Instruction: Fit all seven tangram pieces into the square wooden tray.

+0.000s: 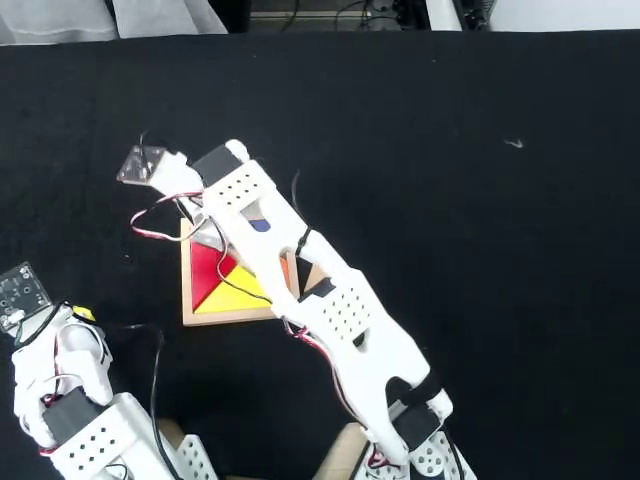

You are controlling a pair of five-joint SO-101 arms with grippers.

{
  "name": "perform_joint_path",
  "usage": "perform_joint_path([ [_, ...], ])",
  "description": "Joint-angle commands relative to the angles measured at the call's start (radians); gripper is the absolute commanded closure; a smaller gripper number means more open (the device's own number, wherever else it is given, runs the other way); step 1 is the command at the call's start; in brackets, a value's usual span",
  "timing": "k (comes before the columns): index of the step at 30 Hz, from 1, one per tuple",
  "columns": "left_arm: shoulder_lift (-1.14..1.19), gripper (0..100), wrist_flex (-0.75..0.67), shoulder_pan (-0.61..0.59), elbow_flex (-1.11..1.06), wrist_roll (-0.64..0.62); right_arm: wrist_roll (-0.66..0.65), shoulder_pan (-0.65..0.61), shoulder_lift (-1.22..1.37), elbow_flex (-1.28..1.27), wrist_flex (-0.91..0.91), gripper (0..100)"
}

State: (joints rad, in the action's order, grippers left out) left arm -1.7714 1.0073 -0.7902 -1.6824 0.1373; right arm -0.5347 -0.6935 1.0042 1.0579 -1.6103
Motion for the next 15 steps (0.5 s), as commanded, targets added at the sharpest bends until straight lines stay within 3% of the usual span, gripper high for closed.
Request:
perform_joint_path([
  [1, 0.000, 85, 0.008, 0.013, -0.018, -0.003, 0.014, 0.005, -0.079, 0.179, -0.137, 98.8],
  [7, 0.000, 85, 0.008, 0.013, -0.018, -0.003, 0.005, 0.104, -0.065, 0.071, -0.144, 98.8],
  [15, 0.000, 85, 0.008, 0.013, -0.018, -0.003, -0.003, 0.149, -0.022, 0.027, -0.063, 98.8],
])
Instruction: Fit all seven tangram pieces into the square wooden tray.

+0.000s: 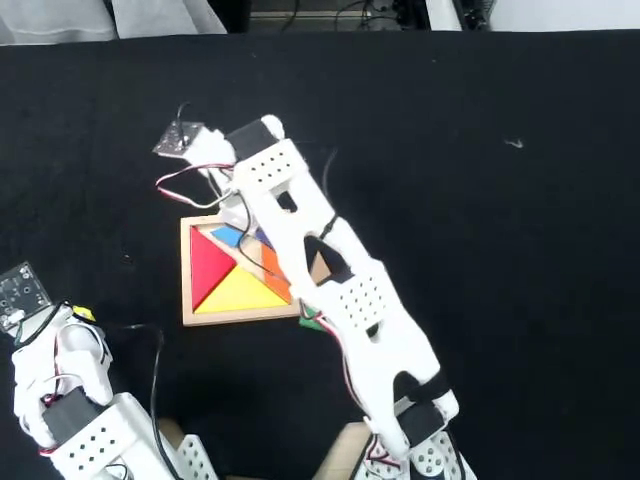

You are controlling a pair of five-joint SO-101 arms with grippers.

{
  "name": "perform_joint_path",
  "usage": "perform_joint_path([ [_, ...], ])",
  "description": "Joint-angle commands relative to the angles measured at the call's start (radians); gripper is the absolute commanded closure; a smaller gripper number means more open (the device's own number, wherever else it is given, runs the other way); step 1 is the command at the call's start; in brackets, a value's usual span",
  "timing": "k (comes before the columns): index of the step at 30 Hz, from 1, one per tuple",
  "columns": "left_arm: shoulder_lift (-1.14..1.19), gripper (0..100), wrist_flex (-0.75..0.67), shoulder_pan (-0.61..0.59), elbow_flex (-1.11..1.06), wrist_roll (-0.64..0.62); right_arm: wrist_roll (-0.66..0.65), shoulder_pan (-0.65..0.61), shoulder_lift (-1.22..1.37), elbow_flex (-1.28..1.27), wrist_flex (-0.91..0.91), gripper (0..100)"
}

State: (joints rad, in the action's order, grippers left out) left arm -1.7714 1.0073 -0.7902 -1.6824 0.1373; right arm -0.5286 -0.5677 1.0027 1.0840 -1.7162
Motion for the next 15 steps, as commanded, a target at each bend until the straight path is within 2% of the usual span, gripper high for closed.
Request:
perform_joint_path([
  [1, 0.000, 85, 0.008, 0.013, -0.018, -0.003, -0.009, 0.021, -0.010, 0.002, 0.057, 98.8],
  [11, 0.000, 85, 0.008, 0.013, -0.018, -0.003, -0.005, -0.066, 0.031, 0.004, 0.084, 98.8],
  [15, 0.000, 85, 0.008, 0.013, -0.018, -0.003, 0.000, -0.081, 0.008, 0.068, 0.044, 98.8],
])
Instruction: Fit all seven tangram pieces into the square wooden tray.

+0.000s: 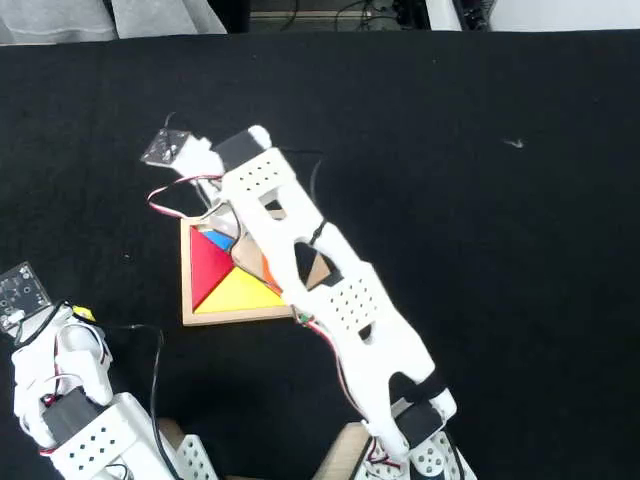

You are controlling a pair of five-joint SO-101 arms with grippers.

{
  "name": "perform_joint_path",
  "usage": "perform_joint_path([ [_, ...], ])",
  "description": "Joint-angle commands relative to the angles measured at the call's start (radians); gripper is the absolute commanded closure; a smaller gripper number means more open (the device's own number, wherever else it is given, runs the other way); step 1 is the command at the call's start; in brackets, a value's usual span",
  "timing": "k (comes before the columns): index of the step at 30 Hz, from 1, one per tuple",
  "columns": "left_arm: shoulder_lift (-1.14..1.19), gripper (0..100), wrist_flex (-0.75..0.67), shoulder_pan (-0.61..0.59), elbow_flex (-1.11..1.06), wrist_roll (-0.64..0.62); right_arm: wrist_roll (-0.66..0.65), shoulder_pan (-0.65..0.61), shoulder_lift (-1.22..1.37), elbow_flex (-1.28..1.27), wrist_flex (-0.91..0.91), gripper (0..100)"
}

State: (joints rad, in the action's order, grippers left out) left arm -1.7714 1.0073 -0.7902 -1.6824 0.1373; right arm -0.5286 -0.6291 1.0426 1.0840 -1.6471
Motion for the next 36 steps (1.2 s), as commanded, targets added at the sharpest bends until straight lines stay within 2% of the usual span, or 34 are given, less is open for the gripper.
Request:
perform_joint_path([
  [1, 0.000, 85, 0.008, 0.013, -0.018, -0.003, 0.011, -0.020, -0.038, 0.096, -0.043, 98.8],
  [4, 0.000, 85, 0.008, 0.013, -0.018, -0.003, 0.023, -0.011, -0.061, 0.202, -0.123, 98.8],
  [7, 0.000, 85, 0.008, 0.013, -0.018, -0.003, 0.026, 0.044, -0.113, 0.200, -0.121, 98.8],
  [12, 0.000, 85, 0.008, 0.013, -0.018, -0.003, 0.015, 0.014, -0.185, -0.101, -0.117, 98.8],
  [18, 0.000, 85, 0.008, 0.013, -0.018, -0.003, 0.005, 0.003, -0.170, -0.289, 0.046, 98.8],
  [24, 0.000, 85, 0.008, 0.013, -0.018, -0.003, 0.005, -0.012, -0.124, -0.262, 0.121, 98.8],
  [29, 0.000, 85, 0.008, 0.013, -0.018, -0.003, 0.060, -0.038, -0.105, -0.185, 0.124, 98.8],
  [36, 0.000, 85, 0.008, 0.013, -0.018, -0.003, 0.074, -0.052, -0.068, -0.105, 0.120, 98.8],
])
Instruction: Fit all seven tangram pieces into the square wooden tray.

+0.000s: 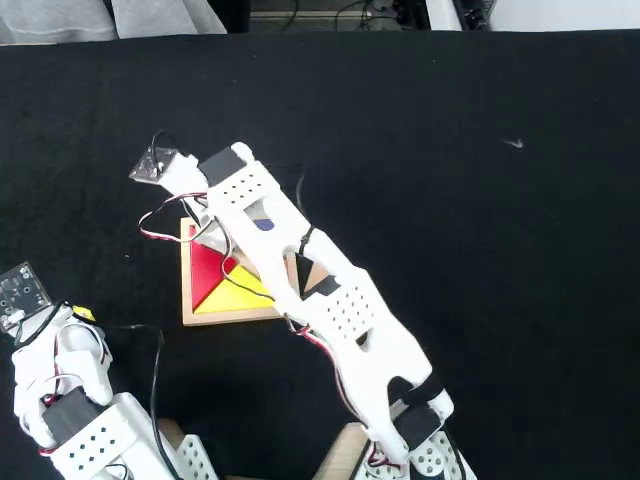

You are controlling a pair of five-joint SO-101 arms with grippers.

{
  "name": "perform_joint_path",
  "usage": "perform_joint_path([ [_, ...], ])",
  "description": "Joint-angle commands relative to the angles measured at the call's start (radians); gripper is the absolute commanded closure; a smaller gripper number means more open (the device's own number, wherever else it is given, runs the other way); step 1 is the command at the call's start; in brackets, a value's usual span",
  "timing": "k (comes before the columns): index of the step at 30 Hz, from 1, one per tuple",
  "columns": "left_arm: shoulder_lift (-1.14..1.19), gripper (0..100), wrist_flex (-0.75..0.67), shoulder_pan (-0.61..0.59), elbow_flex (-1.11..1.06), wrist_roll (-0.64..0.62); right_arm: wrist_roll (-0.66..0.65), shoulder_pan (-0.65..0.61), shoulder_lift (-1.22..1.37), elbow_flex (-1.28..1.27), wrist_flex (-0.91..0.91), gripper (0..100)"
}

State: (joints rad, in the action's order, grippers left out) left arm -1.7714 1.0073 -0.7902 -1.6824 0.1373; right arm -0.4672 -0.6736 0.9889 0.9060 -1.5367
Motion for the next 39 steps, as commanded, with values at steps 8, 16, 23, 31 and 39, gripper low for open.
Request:
perform_joint_path([
  [8, 0.002, 85, 0.008, 0.013, -0.018, -0.003, -0.009, 0.020, -0.120, 0.294, -0.235, 98.8],
  [16, 0.000, 85, 0.008, 0.013, -0.018, -0.003, 0.006, 0.183, -0.490, 0.041, -0.232, 98.8],
  [23, -0.005, 85, 0.005, 0.012, -0.018, -0.003, 0.005, 0.190, -0.960, -0.455, -0.206, 98.8],
  [31, -0.006, 85, -0.003, 0.015, -0.018, -0.006, 0.005, 0.269, -1.354, -1.101, 0.026, 98.8],
  [39, -0.008, 86, 0.006, 0.292, 0.035, -0.008, 0.006, 0.288, -1.635, -1.458, 0.144, 98.6],
])
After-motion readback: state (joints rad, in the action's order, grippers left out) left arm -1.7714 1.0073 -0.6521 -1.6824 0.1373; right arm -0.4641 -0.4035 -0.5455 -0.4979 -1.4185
